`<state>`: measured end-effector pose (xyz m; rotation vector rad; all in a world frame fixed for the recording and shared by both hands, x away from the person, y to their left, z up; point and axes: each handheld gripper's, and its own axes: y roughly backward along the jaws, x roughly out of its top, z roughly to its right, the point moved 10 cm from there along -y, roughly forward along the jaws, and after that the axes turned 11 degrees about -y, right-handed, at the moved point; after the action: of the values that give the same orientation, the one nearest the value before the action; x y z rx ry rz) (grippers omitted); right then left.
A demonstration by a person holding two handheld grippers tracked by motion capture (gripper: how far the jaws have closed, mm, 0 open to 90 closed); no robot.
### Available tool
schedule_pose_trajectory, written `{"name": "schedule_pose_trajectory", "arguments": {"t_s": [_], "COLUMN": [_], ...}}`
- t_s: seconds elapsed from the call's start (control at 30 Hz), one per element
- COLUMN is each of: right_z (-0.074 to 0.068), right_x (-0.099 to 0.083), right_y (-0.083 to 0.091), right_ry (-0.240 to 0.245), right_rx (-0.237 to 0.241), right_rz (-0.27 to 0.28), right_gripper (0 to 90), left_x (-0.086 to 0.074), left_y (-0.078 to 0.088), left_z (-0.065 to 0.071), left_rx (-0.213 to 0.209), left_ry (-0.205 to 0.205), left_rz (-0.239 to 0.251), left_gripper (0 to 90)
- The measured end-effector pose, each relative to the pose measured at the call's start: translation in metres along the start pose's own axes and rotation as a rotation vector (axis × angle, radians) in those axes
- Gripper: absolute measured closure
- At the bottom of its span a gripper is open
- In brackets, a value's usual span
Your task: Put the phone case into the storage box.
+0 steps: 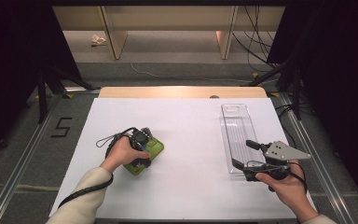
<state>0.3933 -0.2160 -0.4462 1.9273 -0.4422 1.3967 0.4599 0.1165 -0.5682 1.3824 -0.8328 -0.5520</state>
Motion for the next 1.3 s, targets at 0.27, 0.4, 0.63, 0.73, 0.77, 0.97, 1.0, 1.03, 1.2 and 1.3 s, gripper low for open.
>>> {"name": "schedule_pose_trajectory", "arguments": {"t_s": [0.27, 0.4, 0.63, 0.73, 0.77, 0.97, 1.0, 1.03, 1.2, 1.3], "right_z": [0.0001, 0.0004, 0.0004, 0.0005, 0.0006, 0.0008, 0.0008, 0.0009, 0.0011, 0.0010], "right_x": [0.0004, 0.0005, 0.0005, 0.0004, 0.0005, 0.0004, 0.0004, 0.0003, 0.0004, 0.0006], "right_y": [0.0003, 0.0004, 0.0003, 0.0005, 0.0005, 0.0006, 0.0006, 0.0006, 0.0007, 0.0007], "right_ry": [0.001, 0.000, 0.001, 0.002, 0.001, 0.001, 0.001, 0.001, 0.002, 0.002], "right_rx": [0.000, 0.000, 0.000, 0.000, 0.000, -0.001, -0.001, -0.001, -0.001, -0.001], "right_rz": [0.003, 0.004, 0.003, 0.003, 0.003, 0.003, 0.003, 0.003, 0.003, 0.004], "right_gripper": [16.0, 16.0, 16.0, 16.0, 16.0, 16.0, 16.0, 16.0, 16.0, 15.9], "left_x": [-0.0004, -0.0003, -0.0007, -0.0008, -0.0006, -0.0012, -0.0011, -0.0011, -0.0014, -0.0019], "left_y": [0.0004, 0.0002, 0.0006, 0.0007, 0.0005, 0.0010, 0.0009, 0.0009, 0.0012, 0.0017], "left_z": [0.0002, 0.0002, 0.0002, 0.0002, 0.0002, 0.0003, 0.0003, 0.0004, 0.0006, 0.0005], "left_rx": [0.001, 0.001, 0.000, 0.000, 0.002, 0.001, 0.001, 0.001, 0.000, -0.003], "left_ry": [-0.002, -0.001, -0.005, -0.005, -0.005, -0.008, -0.009, -0.009, -0.008, -0.010], "left_rz": [0.003, 0.009, 0.013, 0.015, 0.019, 0.023, 0.025, 0.026, 0.032, 0.033], "left_gripper": [15.7, 15.8, 15.9, 15.9, 16.0, 16.1, 16.1, 16.1, 16.2, 16.2]}}
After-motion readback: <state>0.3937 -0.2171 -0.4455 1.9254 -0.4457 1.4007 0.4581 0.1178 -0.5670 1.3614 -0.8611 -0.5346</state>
